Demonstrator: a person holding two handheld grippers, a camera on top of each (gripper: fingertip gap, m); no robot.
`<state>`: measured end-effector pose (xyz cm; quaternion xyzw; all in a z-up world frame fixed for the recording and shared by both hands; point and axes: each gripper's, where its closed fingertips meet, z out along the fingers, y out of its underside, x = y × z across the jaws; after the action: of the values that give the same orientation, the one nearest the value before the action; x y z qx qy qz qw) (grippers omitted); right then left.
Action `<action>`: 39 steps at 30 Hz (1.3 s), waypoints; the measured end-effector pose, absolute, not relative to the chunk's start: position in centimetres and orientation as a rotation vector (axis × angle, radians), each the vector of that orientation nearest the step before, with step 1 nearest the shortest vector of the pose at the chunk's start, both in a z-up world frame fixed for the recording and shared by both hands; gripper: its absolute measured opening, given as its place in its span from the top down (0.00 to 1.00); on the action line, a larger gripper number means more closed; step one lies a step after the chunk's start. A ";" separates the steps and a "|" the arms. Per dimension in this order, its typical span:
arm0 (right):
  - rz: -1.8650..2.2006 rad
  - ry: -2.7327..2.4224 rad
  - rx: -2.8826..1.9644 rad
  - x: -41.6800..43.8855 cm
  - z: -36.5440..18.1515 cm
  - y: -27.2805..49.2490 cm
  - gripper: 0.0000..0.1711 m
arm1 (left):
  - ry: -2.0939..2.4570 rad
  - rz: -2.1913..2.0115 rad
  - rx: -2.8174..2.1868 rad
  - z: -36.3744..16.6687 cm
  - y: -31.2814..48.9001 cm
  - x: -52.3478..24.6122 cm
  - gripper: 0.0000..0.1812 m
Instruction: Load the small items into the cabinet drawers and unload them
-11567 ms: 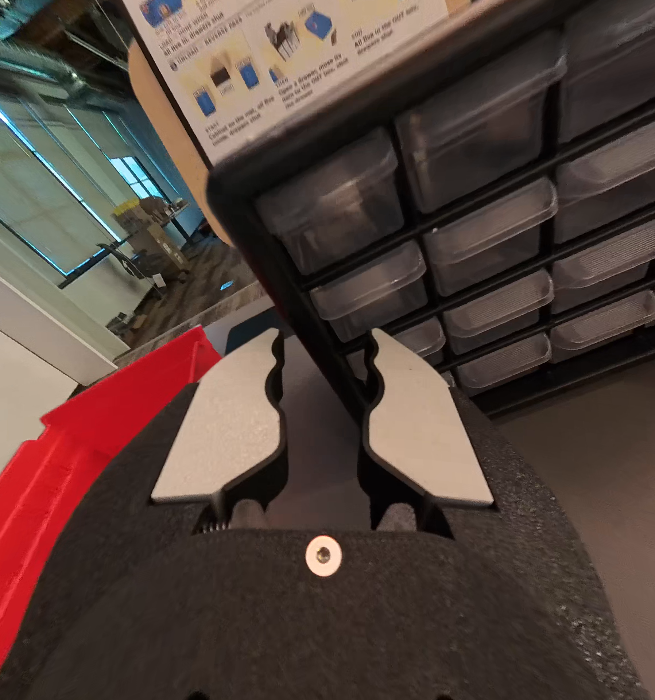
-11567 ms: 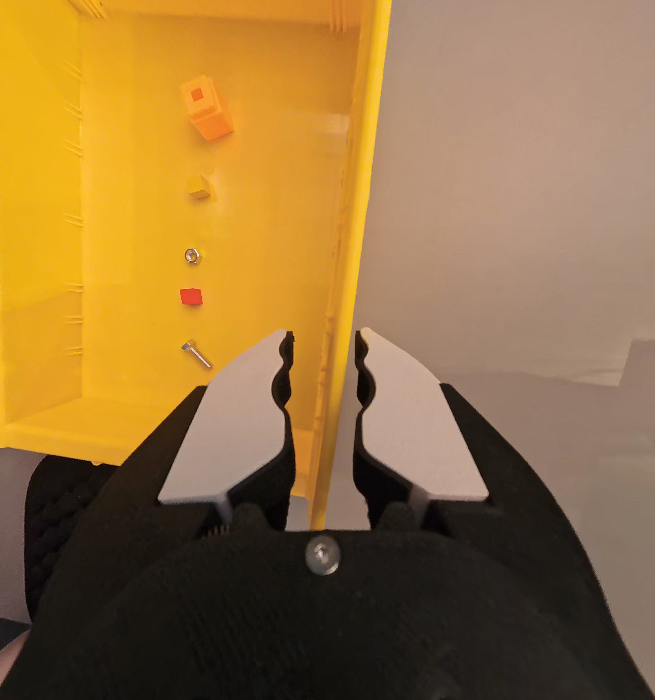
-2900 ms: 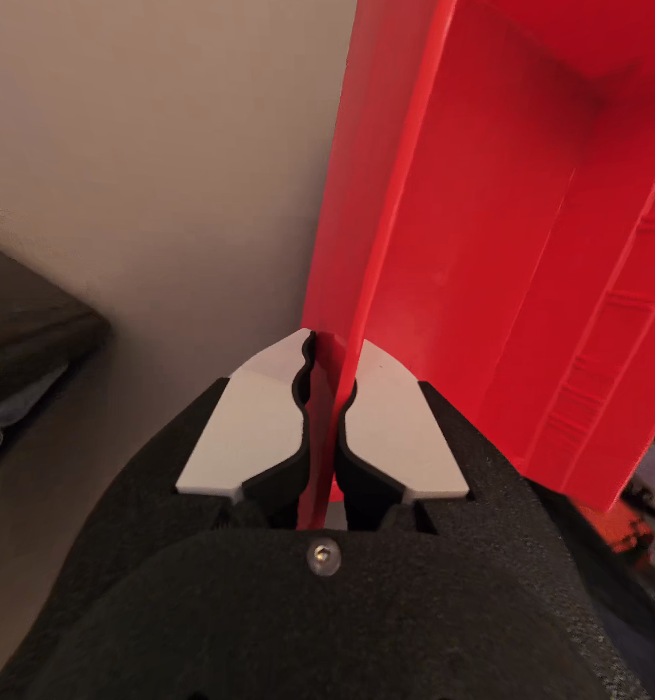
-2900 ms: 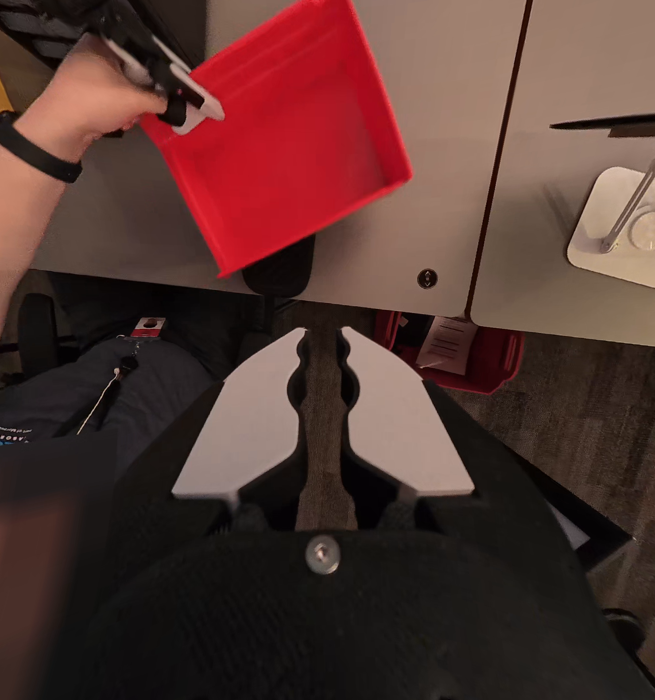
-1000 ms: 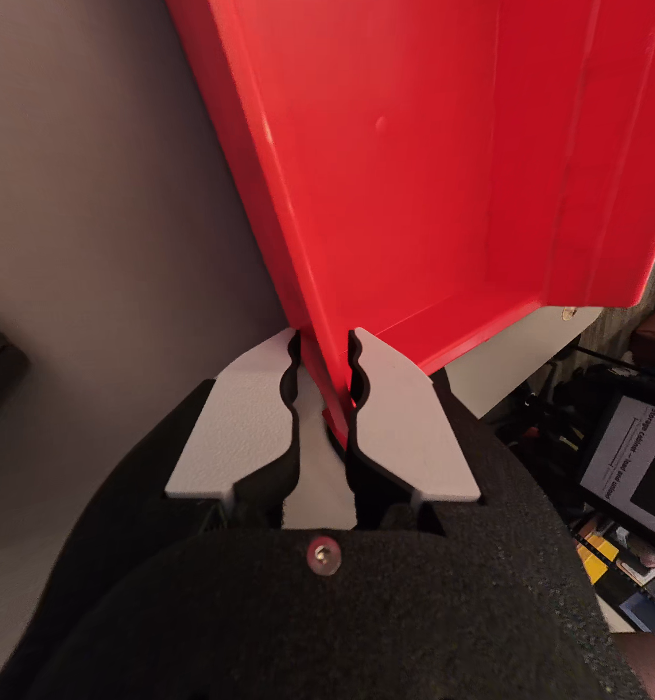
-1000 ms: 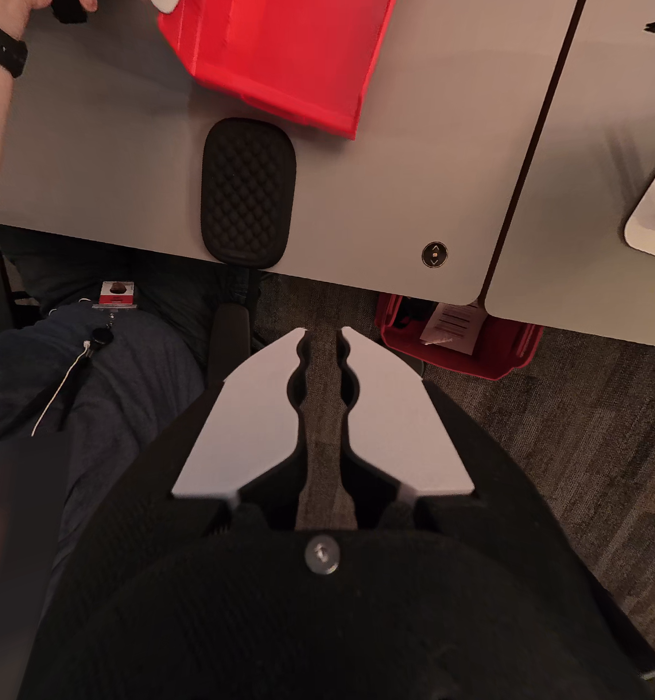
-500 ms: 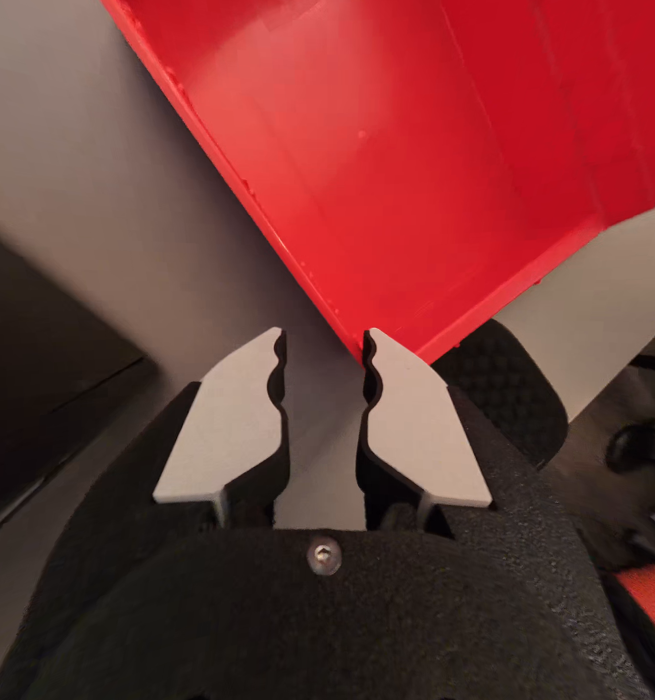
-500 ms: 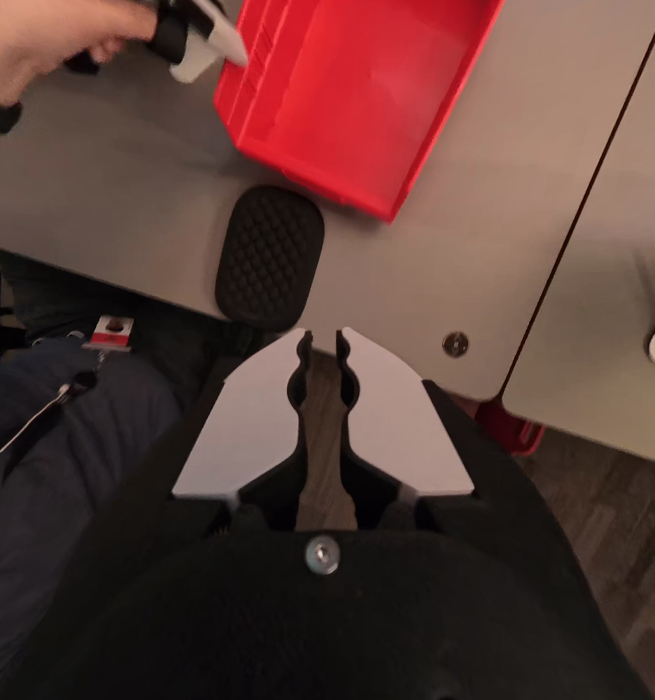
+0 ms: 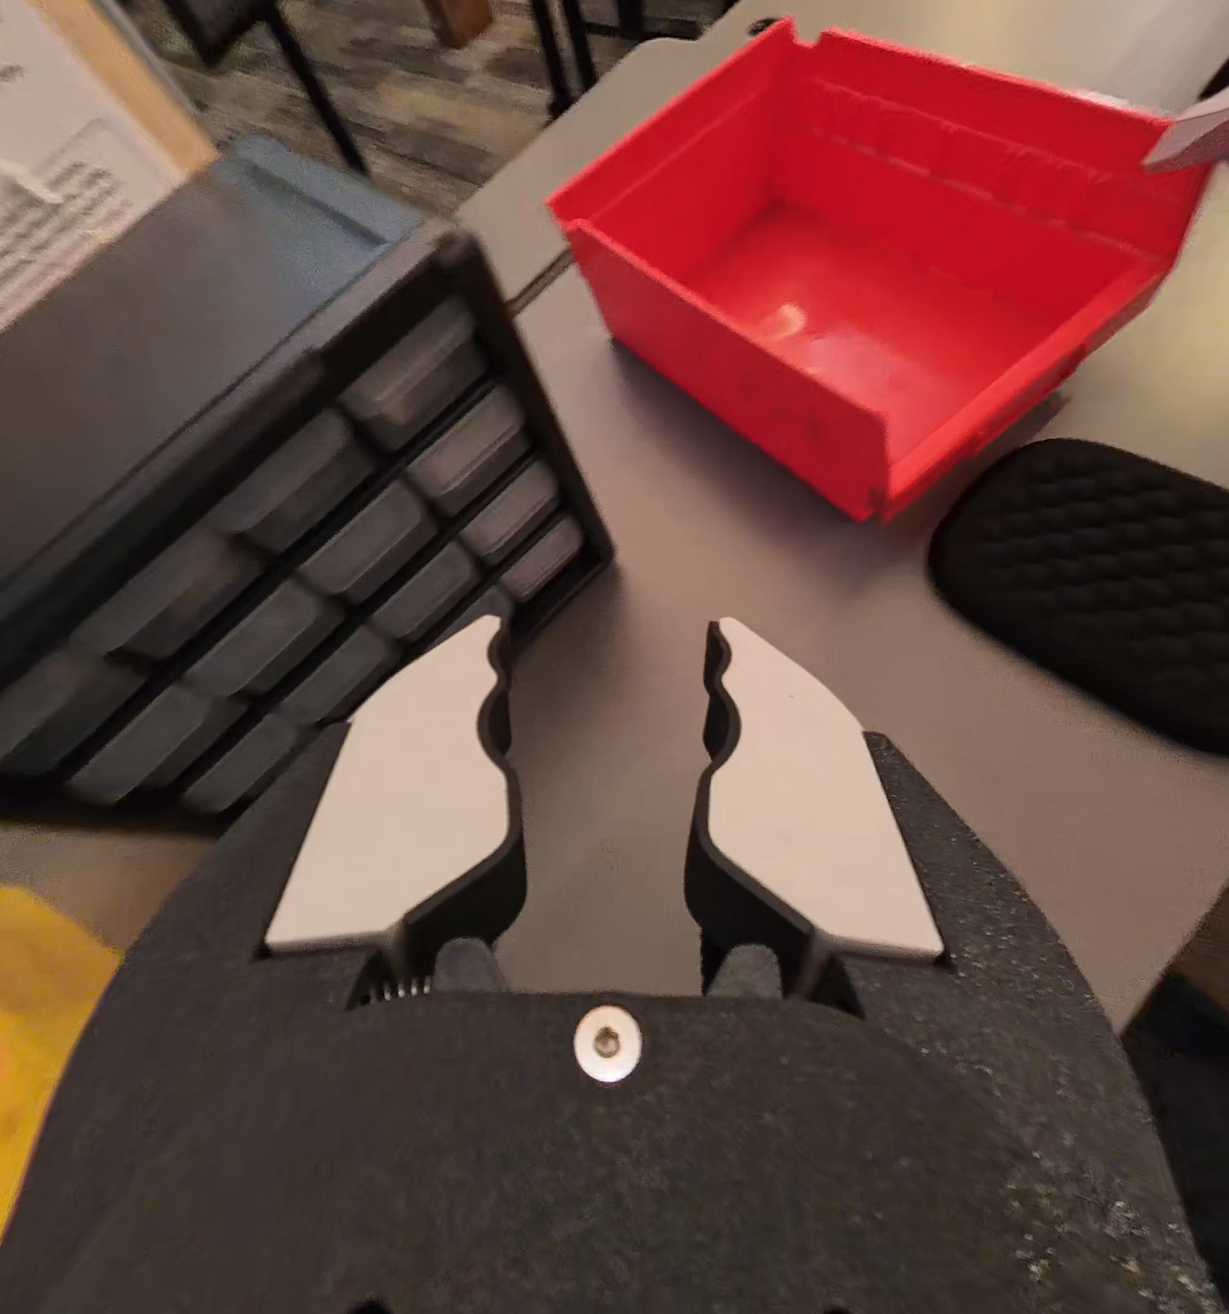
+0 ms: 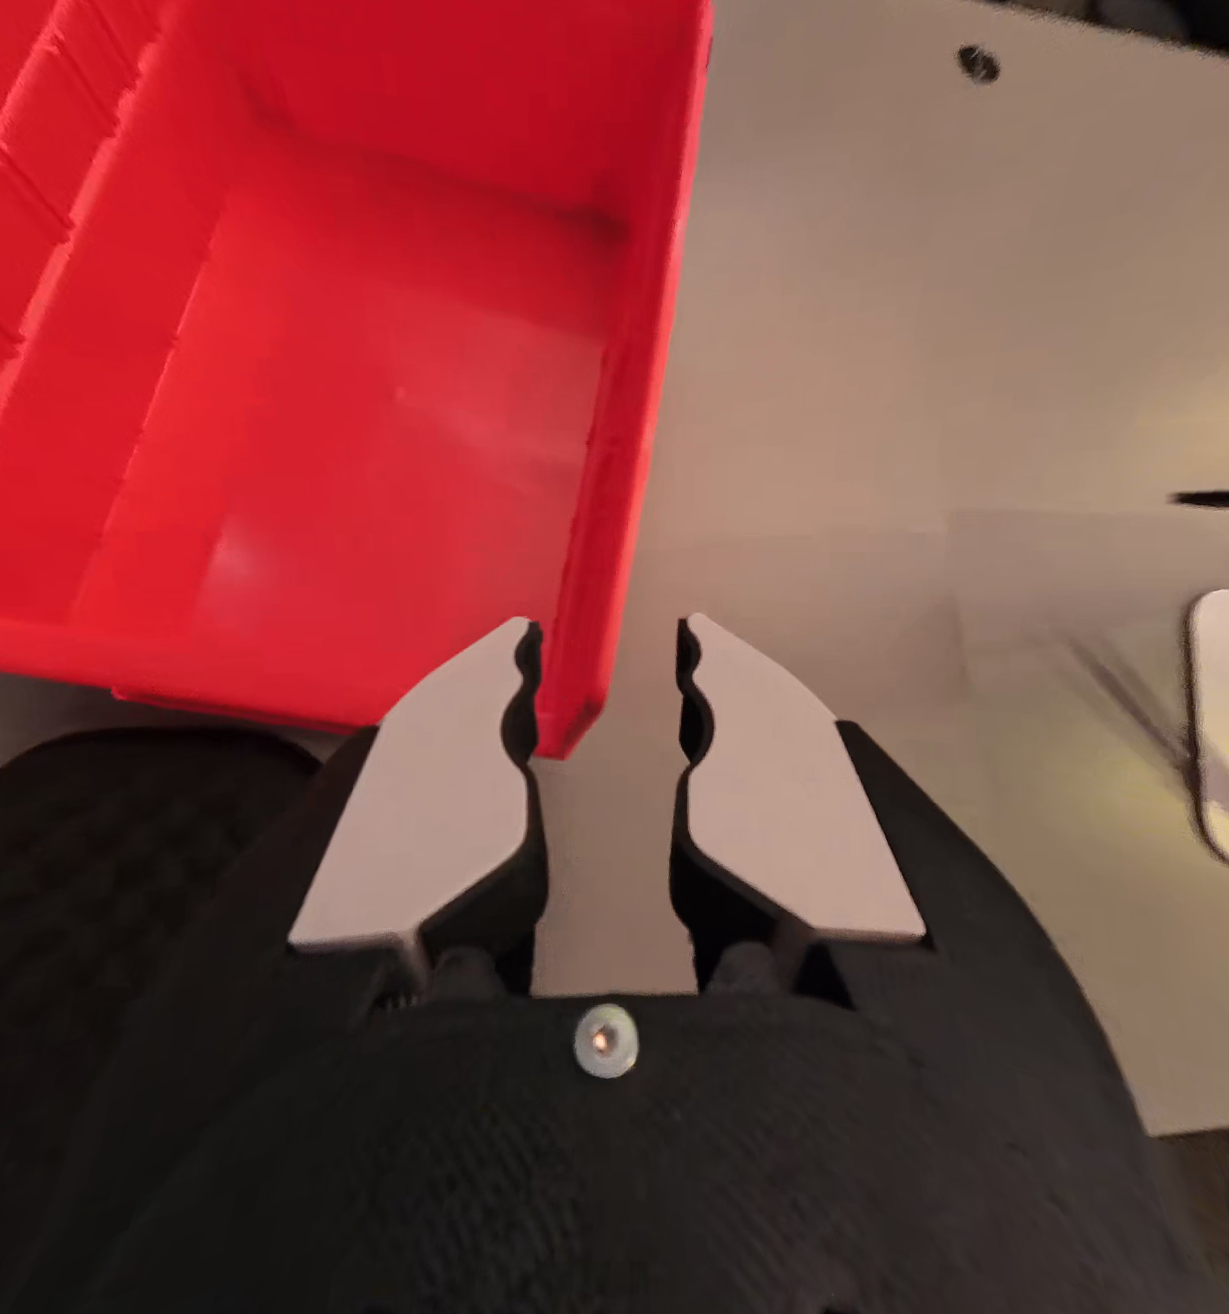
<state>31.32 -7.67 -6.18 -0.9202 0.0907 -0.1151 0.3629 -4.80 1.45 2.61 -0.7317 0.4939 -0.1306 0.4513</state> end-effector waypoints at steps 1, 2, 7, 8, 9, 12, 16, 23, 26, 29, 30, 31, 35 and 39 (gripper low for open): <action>-0.272 0.260 -2.373 31.2 -6.7 -7.4 0.76 | 1.198 -0.277 -1.792 2.8 2.0 -6.3 0.71; -0.254 0.275 -2.377 31.1 -7.2 -7.1 0.76 | 1.170 -0.232 -1.777 3.1 2.6 -7.7 0.72; -0.242 0.322 -2.462 31.0 -10.0 -6.1 0.76 | 1.070 -0.110 -1.779 3.0 4.9 -13.2 0.70; -0.237 0.325 -2.480 31.0 -10.5 -6.0 0.79 | 1.054 -0.097 -1.785 2.9 5.3 -14.1 0.70; -0.258 0.338 -2.490 31.2 -10.8 -5.9 0.84 | 1.037 -0.075 -1.786 2.8 5.7 -15.1 0.70; -0.257 0.389 -2.467 31.8 -10.9 -5.5 0.93 | 1.005 0.063 -1.762 2.9 7.1 -18.4 0.71; -0.127 0.471 -2.449 31.8 -11.1 -4.7 0.96 | 1.043 0.485 -1.638 4.0 8.8 -23.7 0.75; -0.074 0.533 -2.452 32.6 -11.1 -3.3 0.95 | 1.147 0.969 -1.423 6.1 8.1 -29.6 0.75; -0.044 0.559 -2.461 32.6 -11.2 -2.7 0.95 | 1.154 1.030 -1.355 6.7 7.4 -30.9 0.77; -0.028 0.581 -2.469 32.4 -11.2 -2.1 0.96 | 1.180 0.986 -1.447 5.1 7.1 -32.5 0.77; -0.036 0.586 -2.467 32.4 -11.2 -1.9 0.96 | 1.186 0.960 -1.499 4.3 7.2 -33.2 0.77; -0.040 0.594 -2.462 32.3 -11.2 -1.8 0.96 | 1.183 0.927 -1.568 3.5 7.4 -34.1 0.75; -0.075 0.606 -2.448 31.9 -11.2 -1.4 0.96 | 1.010 0.581 -1.945 0.8 9.2 -39.5 0.69; -0.098 0.583 -2.452 31.7 -11.2 -1.2 0.97 | 0.675 0.234 -2.182 -0.8 12.5 -46.0 0.65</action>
<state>31.70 -1.22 -11.17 -0.9259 0.2202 -0.0371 0.3046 -46.00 12.51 -0.85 -0.8667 0.2682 0.0930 0.4103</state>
